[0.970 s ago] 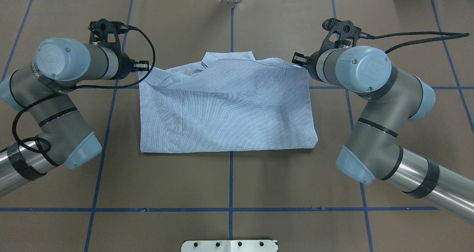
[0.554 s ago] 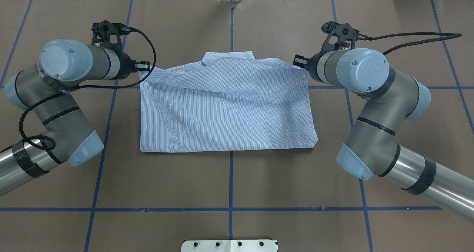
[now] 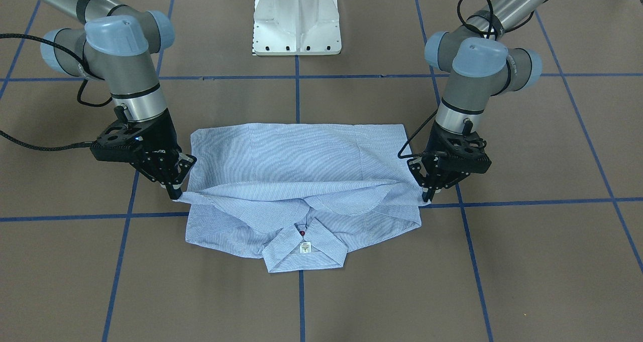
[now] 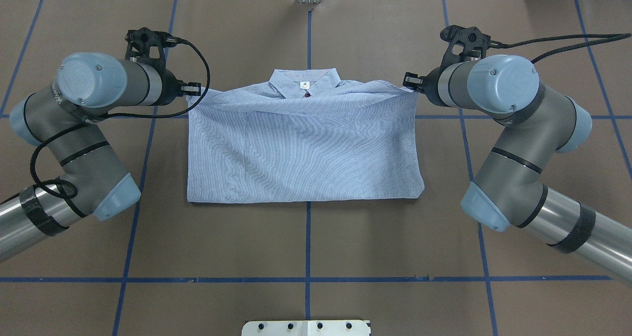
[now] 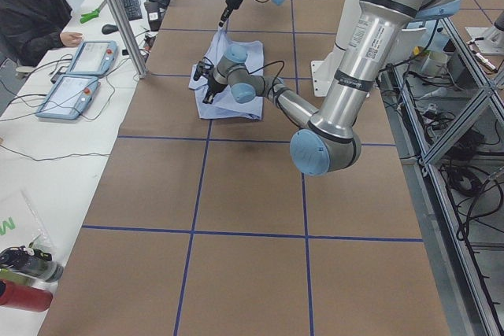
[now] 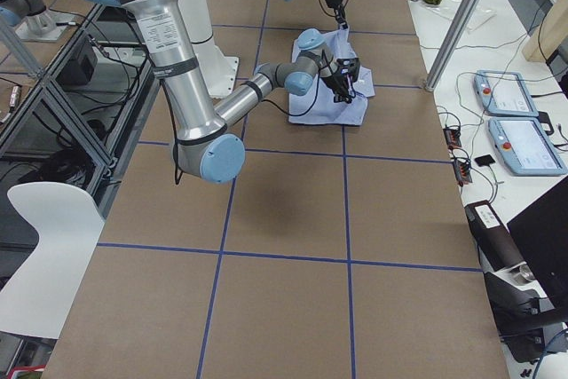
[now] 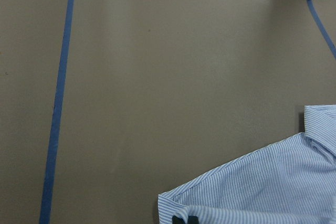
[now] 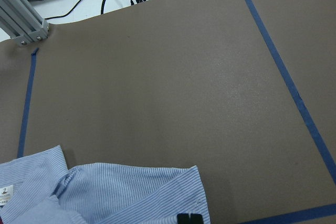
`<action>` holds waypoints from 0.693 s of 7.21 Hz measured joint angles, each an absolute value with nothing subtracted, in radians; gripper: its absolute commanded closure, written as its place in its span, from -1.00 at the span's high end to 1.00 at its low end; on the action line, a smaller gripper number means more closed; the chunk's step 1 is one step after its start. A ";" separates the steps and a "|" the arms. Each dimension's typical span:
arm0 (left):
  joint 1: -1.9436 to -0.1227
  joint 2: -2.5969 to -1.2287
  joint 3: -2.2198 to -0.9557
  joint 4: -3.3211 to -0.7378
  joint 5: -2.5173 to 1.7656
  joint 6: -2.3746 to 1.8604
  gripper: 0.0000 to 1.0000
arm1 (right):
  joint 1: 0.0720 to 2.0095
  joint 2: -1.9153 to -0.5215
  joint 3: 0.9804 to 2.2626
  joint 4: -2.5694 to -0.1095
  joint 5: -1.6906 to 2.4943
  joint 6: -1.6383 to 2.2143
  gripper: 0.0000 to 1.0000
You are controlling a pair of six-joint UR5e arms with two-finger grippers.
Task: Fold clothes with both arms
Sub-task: 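Lay the hem onto the collar and open both grippers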
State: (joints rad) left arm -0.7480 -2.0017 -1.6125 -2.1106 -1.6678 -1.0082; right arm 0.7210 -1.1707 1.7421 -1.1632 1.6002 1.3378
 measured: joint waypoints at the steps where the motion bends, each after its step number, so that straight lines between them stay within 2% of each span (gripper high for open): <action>1: -0.748 -2.002 -1.612 -2.111 -1.669 -1.006 0.96 | 0.726 -1.174 1.737 -1.155 1.607 1.335 0.94; 2: -0.749 -2.002 -1.612 -2.111 -1.671 -1.002 1.00 | 0.729 -1.172 1.719 -1.151 1.609 1.332 1.00; 5: -0.760 -1.997 -1.629 -2.125 -1.736 -0.913 1.00 | 0.759 -1.137 1.688 -1.152 1.669 1.331 1.00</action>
